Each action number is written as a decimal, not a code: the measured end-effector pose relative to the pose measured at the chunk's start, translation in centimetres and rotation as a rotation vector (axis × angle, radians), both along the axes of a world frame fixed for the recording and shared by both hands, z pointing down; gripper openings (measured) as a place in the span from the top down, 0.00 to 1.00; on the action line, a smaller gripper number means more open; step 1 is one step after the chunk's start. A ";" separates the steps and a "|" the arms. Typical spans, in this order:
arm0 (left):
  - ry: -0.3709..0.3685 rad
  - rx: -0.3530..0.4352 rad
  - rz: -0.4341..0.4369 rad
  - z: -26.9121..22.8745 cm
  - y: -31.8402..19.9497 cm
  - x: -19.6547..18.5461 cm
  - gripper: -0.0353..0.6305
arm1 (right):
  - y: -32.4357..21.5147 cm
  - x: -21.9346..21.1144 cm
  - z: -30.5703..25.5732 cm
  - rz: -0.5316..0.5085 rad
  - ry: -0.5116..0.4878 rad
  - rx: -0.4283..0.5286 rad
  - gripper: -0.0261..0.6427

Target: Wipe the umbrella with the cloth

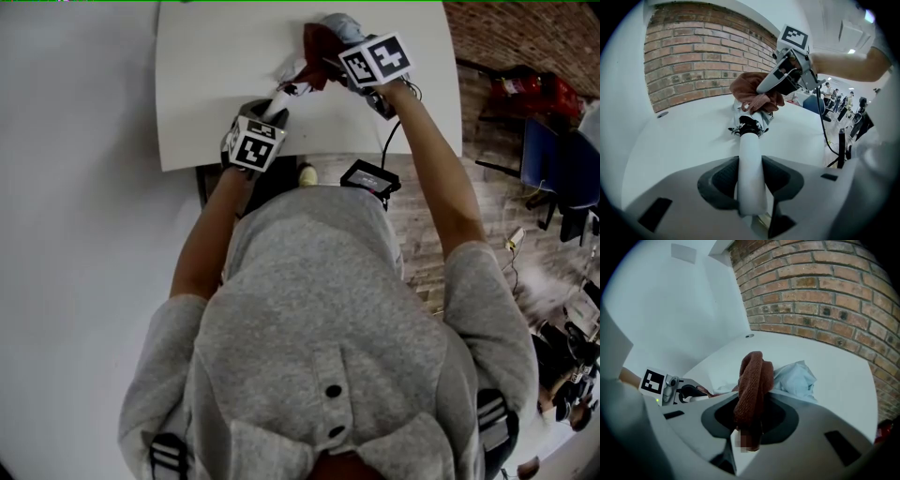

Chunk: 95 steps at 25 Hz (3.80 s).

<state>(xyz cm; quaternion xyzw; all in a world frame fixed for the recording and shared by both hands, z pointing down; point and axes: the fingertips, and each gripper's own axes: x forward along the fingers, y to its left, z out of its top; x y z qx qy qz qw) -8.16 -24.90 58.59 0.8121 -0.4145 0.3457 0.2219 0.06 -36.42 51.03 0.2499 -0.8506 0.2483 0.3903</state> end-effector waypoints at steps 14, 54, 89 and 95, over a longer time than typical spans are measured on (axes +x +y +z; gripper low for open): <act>0.004 0.000 0.000 0.2 -0.1 -0.1 0.72 | -2.1 3.6 -0.8 0.045 0.107 0.097 0.81; 0.003 0.002 0.004 -0.2 0.1 -0.1 0.72 | 1.2 5.6 3.6 0.126 0.208 0.225 0.82; -0.012 0.001 -0.038 -1.4 0.8 0.0 0.71 | 12.0 -2.7 0.5 -0.053 -0.002 0.159 0.82; -0.019 0.074 -0.088 -3.6 1.4 -0.5 0.71 | 12.3 -0.9 -4.2 -0.051 -0.068 0.249 0.82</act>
